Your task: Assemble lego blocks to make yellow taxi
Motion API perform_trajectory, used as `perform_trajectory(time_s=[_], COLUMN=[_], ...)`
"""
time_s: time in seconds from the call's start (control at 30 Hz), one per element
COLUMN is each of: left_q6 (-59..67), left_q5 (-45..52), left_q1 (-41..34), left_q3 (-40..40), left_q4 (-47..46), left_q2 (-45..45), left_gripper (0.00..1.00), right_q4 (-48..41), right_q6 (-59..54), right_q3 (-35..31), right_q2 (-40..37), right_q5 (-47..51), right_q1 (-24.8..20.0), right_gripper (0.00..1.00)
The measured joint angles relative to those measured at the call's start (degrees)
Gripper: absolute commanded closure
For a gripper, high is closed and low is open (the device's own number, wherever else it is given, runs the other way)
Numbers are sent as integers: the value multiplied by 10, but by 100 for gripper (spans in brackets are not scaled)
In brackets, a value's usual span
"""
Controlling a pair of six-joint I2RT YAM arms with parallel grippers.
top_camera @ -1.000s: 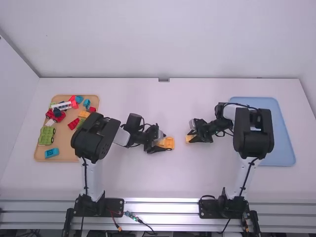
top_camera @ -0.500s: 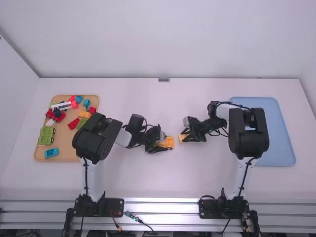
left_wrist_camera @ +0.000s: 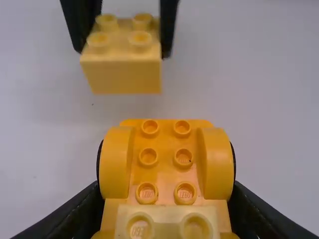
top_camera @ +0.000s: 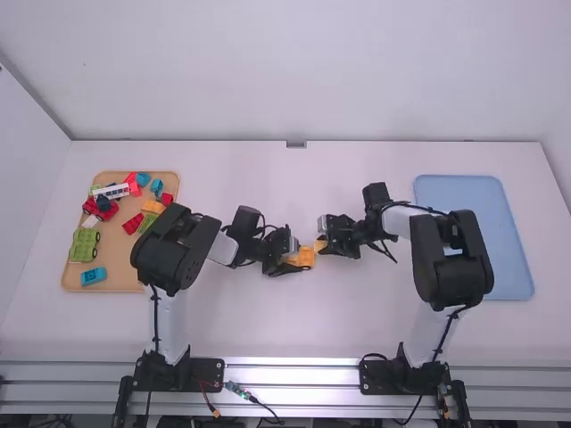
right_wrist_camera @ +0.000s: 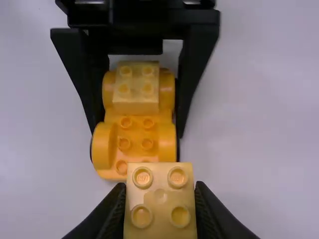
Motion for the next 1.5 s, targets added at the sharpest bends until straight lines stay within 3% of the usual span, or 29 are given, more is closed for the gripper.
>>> perform_trajectory(time_s=[0.17,0.63,1.0,1.27,1.5], left_q6=[0,0,0,0,0], left_q5=[0,0,2,7,6], left_q1=[0,0,0,0,0], left_q3=[0,0,-2,-11,-11], left_q4=[-1,1,24,26,24], left_q2=[0,0,0,0,0], left_gripper=[40,44,44,45,44], right_q4=[64,95,120,200,198], right_q6=[63,117,122,157,176], right_q3=[-47,-52,-61,-89,-92], right_q2=[-27,-28,-28,-28,-29], right_q5=[18,16,0,0,1], right_q1=[25,64,63,63,65], right_gripper=[100,100,100,100,100])
